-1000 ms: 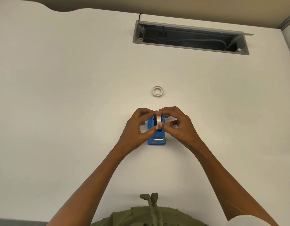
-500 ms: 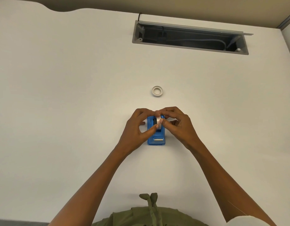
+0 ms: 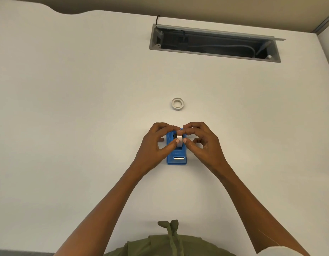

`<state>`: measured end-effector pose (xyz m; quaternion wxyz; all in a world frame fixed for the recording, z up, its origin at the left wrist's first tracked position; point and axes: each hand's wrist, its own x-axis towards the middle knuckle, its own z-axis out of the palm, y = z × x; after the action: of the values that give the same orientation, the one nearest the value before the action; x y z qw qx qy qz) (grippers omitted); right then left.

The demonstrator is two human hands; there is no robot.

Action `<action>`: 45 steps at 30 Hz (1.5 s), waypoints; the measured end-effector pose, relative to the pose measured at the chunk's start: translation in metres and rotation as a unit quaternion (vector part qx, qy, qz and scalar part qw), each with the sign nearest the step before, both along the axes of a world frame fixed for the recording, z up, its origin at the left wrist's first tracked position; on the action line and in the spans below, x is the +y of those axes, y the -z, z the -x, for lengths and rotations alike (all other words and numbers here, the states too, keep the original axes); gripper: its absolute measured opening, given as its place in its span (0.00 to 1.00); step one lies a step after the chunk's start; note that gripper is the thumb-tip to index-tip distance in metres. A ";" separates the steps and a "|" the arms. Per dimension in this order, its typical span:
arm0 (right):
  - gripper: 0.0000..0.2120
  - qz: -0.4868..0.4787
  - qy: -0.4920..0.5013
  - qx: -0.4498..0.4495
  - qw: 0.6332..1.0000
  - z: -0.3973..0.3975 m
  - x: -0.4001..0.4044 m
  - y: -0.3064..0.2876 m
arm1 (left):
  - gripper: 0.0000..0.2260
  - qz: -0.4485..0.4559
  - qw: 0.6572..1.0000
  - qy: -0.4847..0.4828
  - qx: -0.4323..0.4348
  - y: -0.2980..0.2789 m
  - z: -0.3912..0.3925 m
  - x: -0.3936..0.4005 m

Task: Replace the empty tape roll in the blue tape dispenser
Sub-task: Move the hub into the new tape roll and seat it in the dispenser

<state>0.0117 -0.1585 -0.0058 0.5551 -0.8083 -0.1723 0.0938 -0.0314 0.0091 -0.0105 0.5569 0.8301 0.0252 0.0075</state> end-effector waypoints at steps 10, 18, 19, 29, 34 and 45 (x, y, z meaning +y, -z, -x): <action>0.12 -0.003 -0.009 0.023 1.000 0.000 0.002 -0.003 | 0.23 0.025 1.000 -0.006 0.018 0.000 0.000 -0.001; 0.15 0.028 -0.024 0.023 0.999 -0.005 0.003 -0.003 | 0.20 0.032 0.999 -0.008 0.011 0.000 0.000 -0.001; 0.15 0.028 -0.024 0.024 0.999 -0.006 0.003 -0.003 | 0.19 0.033 0.999 -0.010 0.010 0.000 0.000 -0.001; 0.18 0.019 -0.021 0.024 0.999 -0.007 0.004 -0.003 | 0.11 0.019 1.000 -0.004 -0.009 0.005 0.000 0.000; 0.16 0.014 -0.009 0.026 1.000 -0.005 0.003 -0.001 | 0.11 0.012 1.000 -0.005 -0.001 0.005 -0.002 0.000; 0.10 0.016 -0.005 -0.004 1.000 -0.001 0.001 0.002 | 0.12 0.000 1.000 -0.008 -0.007 0.008 -0.003 0.001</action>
<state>0.0130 -0.1572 -0.0082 0.5407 -0.8166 -0.1774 0.0962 -0.0286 0.0098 -0.0183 0.5568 0.8300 0.0276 0.0178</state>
